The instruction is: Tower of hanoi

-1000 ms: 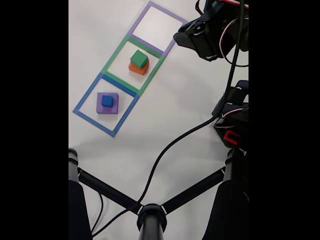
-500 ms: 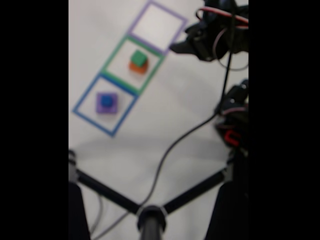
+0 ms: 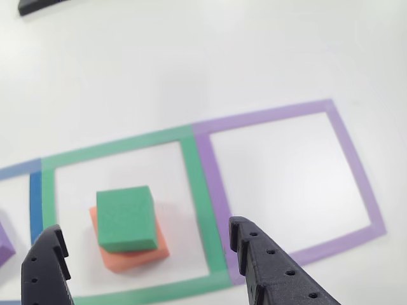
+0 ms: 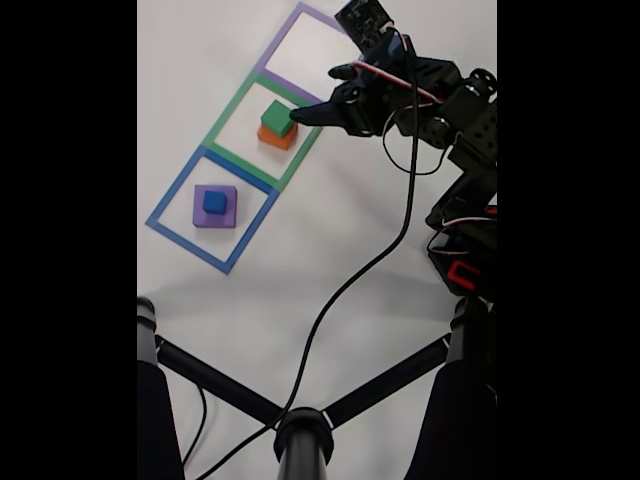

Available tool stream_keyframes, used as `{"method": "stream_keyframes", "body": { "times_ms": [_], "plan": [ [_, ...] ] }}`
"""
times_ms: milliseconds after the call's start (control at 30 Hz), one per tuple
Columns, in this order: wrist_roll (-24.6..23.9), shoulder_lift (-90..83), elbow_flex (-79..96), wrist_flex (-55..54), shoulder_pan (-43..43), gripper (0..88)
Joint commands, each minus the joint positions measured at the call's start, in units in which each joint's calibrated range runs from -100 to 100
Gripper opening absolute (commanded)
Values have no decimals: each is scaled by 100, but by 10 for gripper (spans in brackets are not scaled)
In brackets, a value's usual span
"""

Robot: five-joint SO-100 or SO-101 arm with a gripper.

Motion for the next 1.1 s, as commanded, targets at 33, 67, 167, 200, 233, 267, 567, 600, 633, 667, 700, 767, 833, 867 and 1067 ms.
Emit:
{"method": "stream_keyframes", "body": {
  "times_ms": [33,67,167,200,233,267,567,600,633,667,700,767,833,867,1067],
  "plan": [
    [99,348,775,-1904,-160,308],
    [99,452,884,-2147,-175,309],
    [99,916,1202,-3021,-183,312],
    [99,1077,1302,-3320,-190,314],
    [99,1221,1393,-3579,-198,316],
    [99,1349,1465,-3798,-228,318],
    [99,2791,1811,-5765,-389,323],
    [99,3008,1811,-5999,-389,324],
    [99,3176,1802,-6169,-389,325],
    [99,3360,1765,-6347,-396,325],
    [99,3513,1747,-6517,-404,325],
    [99,3801,1665,-6752,-411,325],
    [99,4049,1611,-6938,-373,324],
    [99,4170,1593,-7011,-350,324],
    [99,4787,1584,-7651,-396,318]
  ]
}}
